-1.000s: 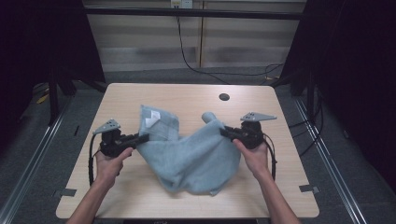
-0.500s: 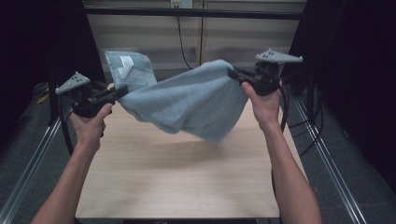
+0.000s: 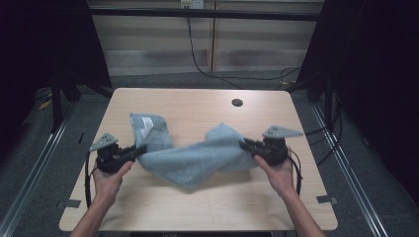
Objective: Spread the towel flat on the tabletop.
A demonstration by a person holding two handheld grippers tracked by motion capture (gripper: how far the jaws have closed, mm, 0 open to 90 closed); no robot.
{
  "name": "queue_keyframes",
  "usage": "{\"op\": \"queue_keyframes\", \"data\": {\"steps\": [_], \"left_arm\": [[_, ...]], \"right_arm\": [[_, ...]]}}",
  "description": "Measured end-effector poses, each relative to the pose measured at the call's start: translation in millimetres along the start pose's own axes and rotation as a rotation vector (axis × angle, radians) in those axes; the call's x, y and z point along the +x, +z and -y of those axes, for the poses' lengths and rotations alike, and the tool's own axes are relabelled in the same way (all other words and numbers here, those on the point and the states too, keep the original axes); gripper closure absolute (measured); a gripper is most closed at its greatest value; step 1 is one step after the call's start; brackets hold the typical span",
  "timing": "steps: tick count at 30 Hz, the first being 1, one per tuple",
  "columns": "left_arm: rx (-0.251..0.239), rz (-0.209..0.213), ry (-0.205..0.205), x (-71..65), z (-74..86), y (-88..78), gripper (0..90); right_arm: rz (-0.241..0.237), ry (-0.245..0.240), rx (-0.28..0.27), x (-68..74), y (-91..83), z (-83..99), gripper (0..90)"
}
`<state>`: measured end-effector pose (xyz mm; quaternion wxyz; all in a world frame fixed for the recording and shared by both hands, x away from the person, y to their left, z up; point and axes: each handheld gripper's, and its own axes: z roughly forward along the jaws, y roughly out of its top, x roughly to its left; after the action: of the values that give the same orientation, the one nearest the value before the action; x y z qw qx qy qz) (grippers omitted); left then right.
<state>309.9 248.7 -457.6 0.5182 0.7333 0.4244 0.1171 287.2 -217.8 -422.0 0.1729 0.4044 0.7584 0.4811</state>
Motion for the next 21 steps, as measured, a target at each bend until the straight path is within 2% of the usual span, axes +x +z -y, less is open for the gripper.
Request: {"op": "queue_keyframes", "data": {"steps": [4,6,8,10,11,13,15,16,19,20,21], "left_arm": [[0.080,0.022,0.026,-14.9,22.1,-7.7,73.8],[0.098,0.035,0.025,-19.4,31.2,-13.2,71.2],[0.115,0.042,0.011,-23.0,37.4,-18.6,68.4],[0.112,0.053,0.003,-25.9,40.2,-24.8,63.6],[0.108,0.059,-0.003,-26.4,39.9,-28.1,59.7],[0.081,0.059,-0.004,-26.6,36.8,-34.3,57.5],[0.050,0.065,-0.008,-25.9,29.2,-39.1,56.2],[0.041,0.063,0.001,-25.6,23.4,-40.5,54.9],[-0.008,0.065,0.008,-25.7,5.0,-39.9,52.2],[-0.020,0.066,0.017,-26.5,-0.3,-36.8,53.1],[-0.019,0.076,0.030,-27.7,-4.8,-31.3,53.1]], "right_arm": [[-0.017,0.043,0.027,13.4,-16.5,43.1,75.9],[-0.020,0.039,0.057,18.7,-24.4,57.3,72.9],[-0.024,0.056,0.096,22.8,-29.8,70.3,71.1],[-0.030,0.058,0.122,26.0,-36.0,80.5,65.2],[-0.036,0.079,0.106,27.0,-46.4,81.7,59.9],[-0.031,0.081,0.092,26.9,-52.7,79.2,58.1],[-0.024,0.084,0.039,25.9,-63.7,70.3,54.2],[-0.023,0.081,0.030,24.6,-66.7,63.7,52.8],[-0.021,0.059,0.019,17.7,-61.0,42.2,51.1],[-0.034,0.032,0.026,12.6,-45.8,29.2,51.3],[-0.034,0.032,0.026,12.6,-45.8,29.2,51.3]]}}
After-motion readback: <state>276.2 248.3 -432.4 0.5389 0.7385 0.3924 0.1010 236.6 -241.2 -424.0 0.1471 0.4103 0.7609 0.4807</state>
